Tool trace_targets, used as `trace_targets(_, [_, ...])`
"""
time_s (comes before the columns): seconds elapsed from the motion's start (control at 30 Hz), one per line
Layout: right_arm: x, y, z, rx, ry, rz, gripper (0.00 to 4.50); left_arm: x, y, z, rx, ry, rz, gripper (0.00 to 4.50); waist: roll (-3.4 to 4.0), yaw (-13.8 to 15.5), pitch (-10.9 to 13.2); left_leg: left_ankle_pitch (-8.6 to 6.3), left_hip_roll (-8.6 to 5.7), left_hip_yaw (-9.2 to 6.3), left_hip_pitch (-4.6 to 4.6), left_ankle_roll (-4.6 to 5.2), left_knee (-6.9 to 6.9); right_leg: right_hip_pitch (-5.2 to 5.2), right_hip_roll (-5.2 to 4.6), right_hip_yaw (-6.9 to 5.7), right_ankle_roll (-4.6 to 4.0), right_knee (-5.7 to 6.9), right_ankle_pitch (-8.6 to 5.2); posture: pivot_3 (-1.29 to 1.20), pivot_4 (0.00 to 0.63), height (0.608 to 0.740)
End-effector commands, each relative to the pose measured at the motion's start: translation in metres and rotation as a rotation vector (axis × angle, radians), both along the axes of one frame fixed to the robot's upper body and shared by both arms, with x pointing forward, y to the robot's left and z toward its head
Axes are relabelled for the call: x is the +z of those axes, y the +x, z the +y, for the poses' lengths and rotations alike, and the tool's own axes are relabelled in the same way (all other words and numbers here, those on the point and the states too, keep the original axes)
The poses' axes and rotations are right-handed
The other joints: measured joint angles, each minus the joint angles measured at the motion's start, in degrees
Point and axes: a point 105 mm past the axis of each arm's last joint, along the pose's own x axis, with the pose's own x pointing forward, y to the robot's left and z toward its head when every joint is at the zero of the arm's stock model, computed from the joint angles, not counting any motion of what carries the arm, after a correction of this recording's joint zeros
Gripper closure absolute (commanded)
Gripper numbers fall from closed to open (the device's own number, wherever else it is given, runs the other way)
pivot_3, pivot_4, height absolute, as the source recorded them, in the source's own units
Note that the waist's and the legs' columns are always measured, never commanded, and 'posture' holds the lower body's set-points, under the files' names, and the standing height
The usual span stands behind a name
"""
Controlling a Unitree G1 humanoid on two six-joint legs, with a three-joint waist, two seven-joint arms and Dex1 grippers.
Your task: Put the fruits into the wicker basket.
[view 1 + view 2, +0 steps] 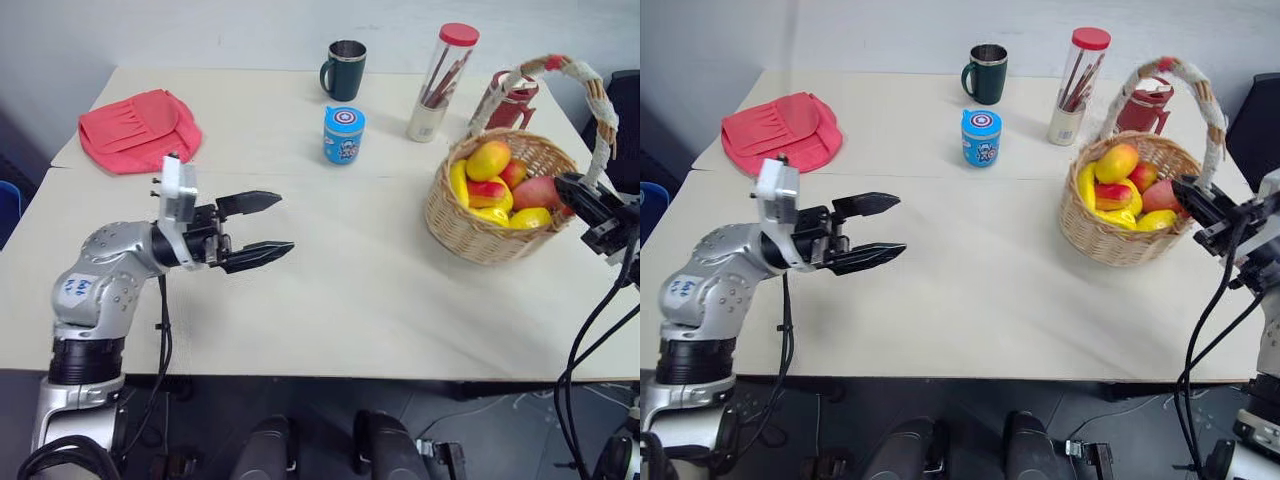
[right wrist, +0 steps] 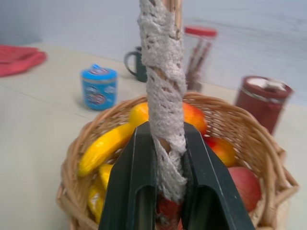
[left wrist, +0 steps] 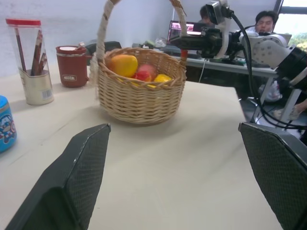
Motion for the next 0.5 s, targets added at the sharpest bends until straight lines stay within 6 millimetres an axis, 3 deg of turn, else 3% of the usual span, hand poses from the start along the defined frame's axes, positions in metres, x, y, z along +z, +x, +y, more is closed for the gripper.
trace_targets(0.03, [0.004, -0.004, -0.015, -0.062, -0.043, -0.058, 4.30, 0.003, 0.001, -0.003, -0.015, 0.027, -0.067, 0.00, 0.01, 0.0, 0.0, 0.00, 0.00, 0.00, 0.00, 0.00, -0.02, -0.01, 0.00, 0.01, 0.00, -0.01, 0.00, 0.00, 0.150, 0.740])
trace_targets(0.07, [-0.001, -0.004, -0.017, -0.066, -0.039, -0.050, 4.30, 0.000, 0.001, -0.002, -0.022, 0.047, -0.066, 0.00, 0.01, -0.1, 0.0, 0.00, 0.00, 0.00, 0.00, 0.00, -0.03, -0.01, 0.00, 0.01, 0.00, -0.02, 0.00, 0.00, 0.150, 0.740])
trace_targets(0.2, [-0.012, -0.006, -0.016, -0.038, -0.017, -0.032, 2.93, -0.009, 0.000, 0.008, -0.019, 0.102, -0.054, 0.00, 0.01, 0.0, 0.0, 0.00, 0.02, -0.01, 0.00, 0.01, -0.02, 0.02, 0.00, -0.02, 0.00, -0.02, 0.00, 0.00, 0.150, 0.740])
trace_targets(0.4, [-0.006, -0.029, -0.015, -0.013, -0.077, -0.021, 0.83, -0.019, -0.001, 0.029, 0.075, 0.132, -0.045, 0.00, 0.08, 0.0, 0.0, 0.00, 0.03, -0.03, 0.00, 0.02, -0.02, 0.01, -0.02, 0.00, 0.00, -0.03, 0.00, 0.00, 0.150, 0.740])
trace_targets(0.5, [0.000, -0.044, -0.023, -0.027, -0.127, -0.006, 0.03, -0.032, -0.008, 0.045, 0.147, 0.148, -0.021, 0.00, 0.09, 0.0, 0.0, -0.01, 0.03, -0.04, 0.01, 0.03, -0.04, 0.02, -0.04, 0.01, 0.00, -0.05, 0.00, 0.00, 0.150, 0.740])
